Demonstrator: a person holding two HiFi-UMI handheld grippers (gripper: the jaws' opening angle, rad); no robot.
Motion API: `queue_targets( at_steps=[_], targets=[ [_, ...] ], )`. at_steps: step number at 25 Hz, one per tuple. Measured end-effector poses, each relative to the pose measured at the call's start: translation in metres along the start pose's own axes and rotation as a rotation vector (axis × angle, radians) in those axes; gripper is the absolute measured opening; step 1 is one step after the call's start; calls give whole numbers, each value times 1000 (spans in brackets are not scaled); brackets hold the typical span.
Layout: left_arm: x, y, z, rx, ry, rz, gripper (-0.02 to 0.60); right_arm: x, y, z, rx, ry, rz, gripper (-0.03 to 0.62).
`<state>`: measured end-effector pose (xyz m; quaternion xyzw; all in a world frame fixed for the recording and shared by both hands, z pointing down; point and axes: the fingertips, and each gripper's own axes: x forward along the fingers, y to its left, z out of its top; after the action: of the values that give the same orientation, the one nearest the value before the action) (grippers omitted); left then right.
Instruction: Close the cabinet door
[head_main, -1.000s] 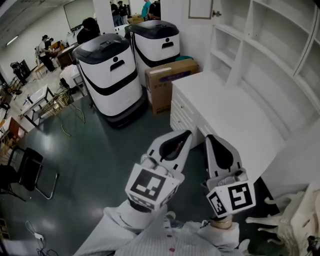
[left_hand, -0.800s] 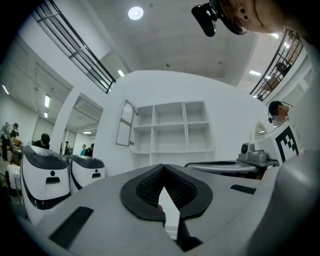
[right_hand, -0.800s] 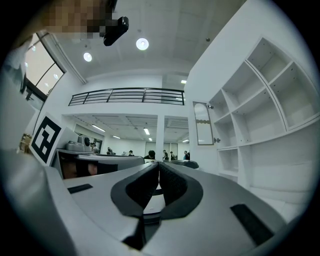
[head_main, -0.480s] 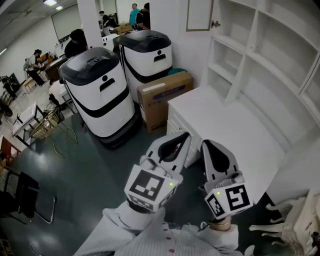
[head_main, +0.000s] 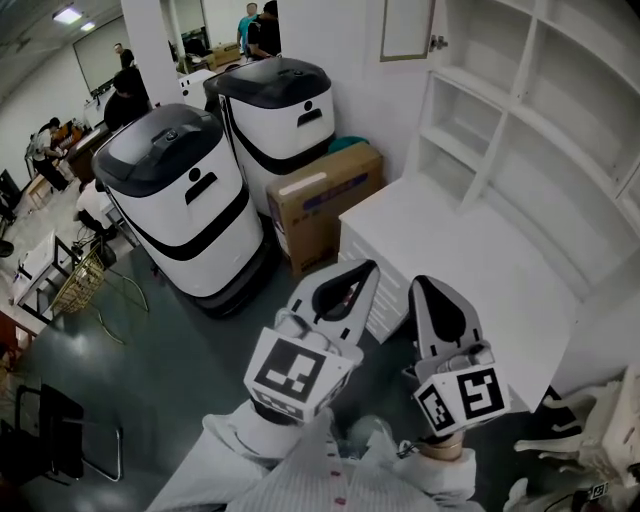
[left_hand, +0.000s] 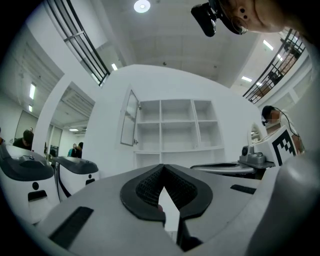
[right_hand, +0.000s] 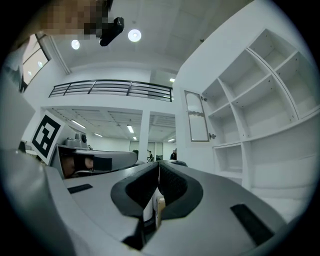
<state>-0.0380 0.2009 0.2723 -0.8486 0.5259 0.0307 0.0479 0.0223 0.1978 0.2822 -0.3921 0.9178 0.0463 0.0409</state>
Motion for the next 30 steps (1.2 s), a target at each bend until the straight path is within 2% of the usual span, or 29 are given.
queue_targets(
  at_steps=[6,13,23,30],
  targets=[
    [13,39,-21,-19,52,-3,9,39,-3,-21,3,59,-15,14],
    [54,86,-33,-14,61,9,10,102,-23,-31,13,57,10,14],
    [155,164,-29,33,53,14,10,219,-79,-24,-12,9,49,14],
    [223,209,-16,26,26,12,9,283,-124,-14,-34,9,51,14]
  ],
)
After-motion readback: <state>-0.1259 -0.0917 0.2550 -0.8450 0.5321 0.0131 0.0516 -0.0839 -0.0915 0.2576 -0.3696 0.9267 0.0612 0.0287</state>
